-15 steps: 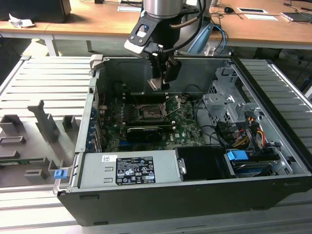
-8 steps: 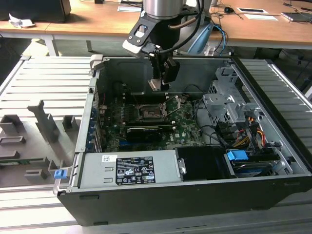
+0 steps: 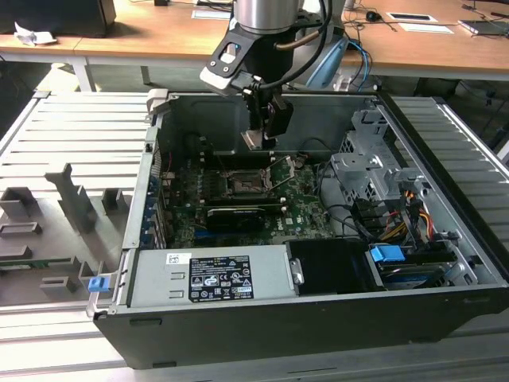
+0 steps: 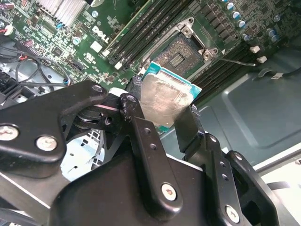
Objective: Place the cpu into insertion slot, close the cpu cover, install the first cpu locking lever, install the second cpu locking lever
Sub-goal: 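Place the cpu into insertion slot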
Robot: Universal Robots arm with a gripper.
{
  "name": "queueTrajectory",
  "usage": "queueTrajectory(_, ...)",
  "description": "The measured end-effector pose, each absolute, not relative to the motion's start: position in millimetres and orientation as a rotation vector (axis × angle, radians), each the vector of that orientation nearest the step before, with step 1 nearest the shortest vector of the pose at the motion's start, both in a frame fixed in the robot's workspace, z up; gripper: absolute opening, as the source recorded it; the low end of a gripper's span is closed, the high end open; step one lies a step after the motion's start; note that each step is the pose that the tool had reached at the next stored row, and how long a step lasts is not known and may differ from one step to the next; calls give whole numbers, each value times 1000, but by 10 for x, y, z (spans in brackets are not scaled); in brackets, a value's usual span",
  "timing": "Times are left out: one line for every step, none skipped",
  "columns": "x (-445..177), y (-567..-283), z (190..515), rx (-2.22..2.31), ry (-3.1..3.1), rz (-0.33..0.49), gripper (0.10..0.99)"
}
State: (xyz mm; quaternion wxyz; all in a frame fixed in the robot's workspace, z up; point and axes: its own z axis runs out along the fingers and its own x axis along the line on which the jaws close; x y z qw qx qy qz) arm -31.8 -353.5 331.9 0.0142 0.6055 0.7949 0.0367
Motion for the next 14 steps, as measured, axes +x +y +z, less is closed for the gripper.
queueTrajectory(-318, -3535, 3317, 1885, 2475, 114, 529)
queueTrajectory(-318, -3535, 3314, 1885, 2475, 114, 529)
queueTrajectory(-318, -3535, 3310, 1885, 2475, 114, 529)
queueTrajectory(-318, -3535, 3306, 1885, 2475, 114, 529)
queueTrajectory(-318, -3535, 3303, 1885, 2475, 114, 529)
queueTrajectory(-318, -3535, 3300, 1885, 2475, 114, 529)
queueTrajectory(-318, -3535, 3296, 1885, 2475, 114, 529)
queueTrajectory(-318, -3535, 3292, 1885, 2475, 114, 529)
queueTrajectory(-318, -3535, 3287, 1885, 2475, 114, 529)
queueTrajectory(-318, -3535, 3283, 1885, 2475, 114, 529)
queueTrajectory(-318, -3535, 3281, 1885, 2475, 114, 529)
queueTrajectory(-318, -3535, 3278, 1885, 2475, 114, 529)
queueTrajectory(-318, -3535, 3276, 1885, 2475, 114, 529)
queueTrajectory(-318, -3535, 3270, 1885, 2475, 114, 529)
